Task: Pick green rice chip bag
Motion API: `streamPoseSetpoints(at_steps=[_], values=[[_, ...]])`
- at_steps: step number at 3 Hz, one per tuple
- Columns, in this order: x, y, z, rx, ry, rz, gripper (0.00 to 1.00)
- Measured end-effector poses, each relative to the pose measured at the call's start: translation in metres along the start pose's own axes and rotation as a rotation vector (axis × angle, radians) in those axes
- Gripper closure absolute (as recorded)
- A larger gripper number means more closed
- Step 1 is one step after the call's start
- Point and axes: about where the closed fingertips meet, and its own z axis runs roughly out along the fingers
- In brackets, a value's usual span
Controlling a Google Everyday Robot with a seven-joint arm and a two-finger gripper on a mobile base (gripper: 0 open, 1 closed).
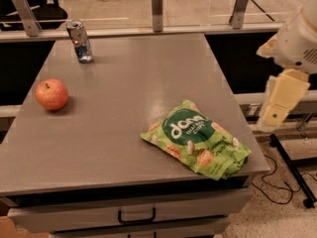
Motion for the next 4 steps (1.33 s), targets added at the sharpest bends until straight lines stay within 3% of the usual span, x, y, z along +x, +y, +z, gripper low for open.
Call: streamPoseSetpoints(at_steps=[1,3,4], values=[[-0.016,-0.002,0.042,-0.08,-0.036,0.031,0.0],[-0.037,0.022,0.098,-0.192,-0.05,0.13,0.0],[-0.041,0.037,0.116,-0.247,-0.065,0.169,0.18]])
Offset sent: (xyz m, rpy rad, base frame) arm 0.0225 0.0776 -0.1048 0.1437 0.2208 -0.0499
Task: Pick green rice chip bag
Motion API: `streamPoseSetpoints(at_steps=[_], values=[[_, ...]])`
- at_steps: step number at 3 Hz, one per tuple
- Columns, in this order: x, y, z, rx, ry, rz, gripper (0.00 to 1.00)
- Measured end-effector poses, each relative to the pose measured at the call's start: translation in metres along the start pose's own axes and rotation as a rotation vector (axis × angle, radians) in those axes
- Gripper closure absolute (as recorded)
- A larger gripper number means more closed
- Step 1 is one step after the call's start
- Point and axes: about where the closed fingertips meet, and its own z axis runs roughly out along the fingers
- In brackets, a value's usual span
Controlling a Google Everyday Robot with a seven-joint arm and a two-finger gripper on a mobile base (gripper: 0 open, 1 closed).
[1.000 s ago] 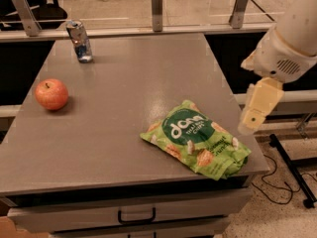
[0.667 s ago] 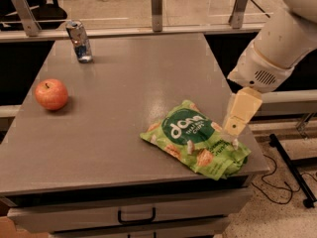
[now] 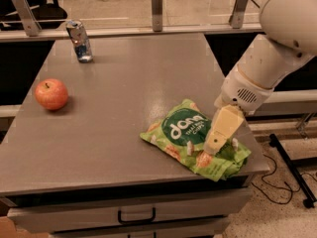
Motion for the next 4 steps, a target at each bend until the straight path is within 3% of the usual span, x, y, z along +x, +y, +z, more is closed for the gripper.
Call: streamPoseSetpoints(at_steps=[2,3,4], values=[[-0.015,0.017,0.005,-0.056,-0.048,0.004,0.64],[-0.034,0.011,-0.006,-0.069,-0.133,-0.03,0.88],[-0.078,-0.003,-0.03,-0.088,-0.278,-0.114,1.0]])
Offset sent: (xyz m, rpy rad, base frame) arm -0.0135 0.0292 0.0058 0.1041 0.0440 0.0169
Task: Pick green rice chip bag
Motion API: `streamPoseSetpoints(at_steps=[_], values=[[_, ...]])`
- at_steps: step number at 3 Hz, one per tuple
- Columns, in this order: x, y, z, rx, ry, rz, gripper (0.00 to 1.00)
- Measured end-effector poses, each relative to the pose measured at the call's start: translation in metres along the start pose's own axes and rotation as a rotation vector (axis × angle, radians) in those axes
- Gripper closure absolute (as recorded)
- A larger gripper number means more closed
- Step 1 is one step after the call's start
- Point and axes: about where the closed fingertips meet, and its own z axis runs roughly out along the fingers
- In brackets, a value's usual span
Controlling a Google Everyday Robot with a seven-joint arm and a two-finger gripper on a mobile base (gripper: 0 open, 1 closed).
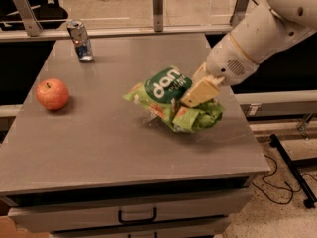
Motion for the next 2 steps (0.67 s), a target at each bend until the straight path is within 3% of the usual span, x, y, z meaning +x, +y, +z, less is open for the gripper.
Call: streamPoseSetpoints(at_steps=[1,2], values=[[-0.063,-0.027,-0.022,-0.002,-0.178,-0.094,1.0],[-0.08,-0.032,-0.045,0.04,-0.217,-0.118,1.0]])
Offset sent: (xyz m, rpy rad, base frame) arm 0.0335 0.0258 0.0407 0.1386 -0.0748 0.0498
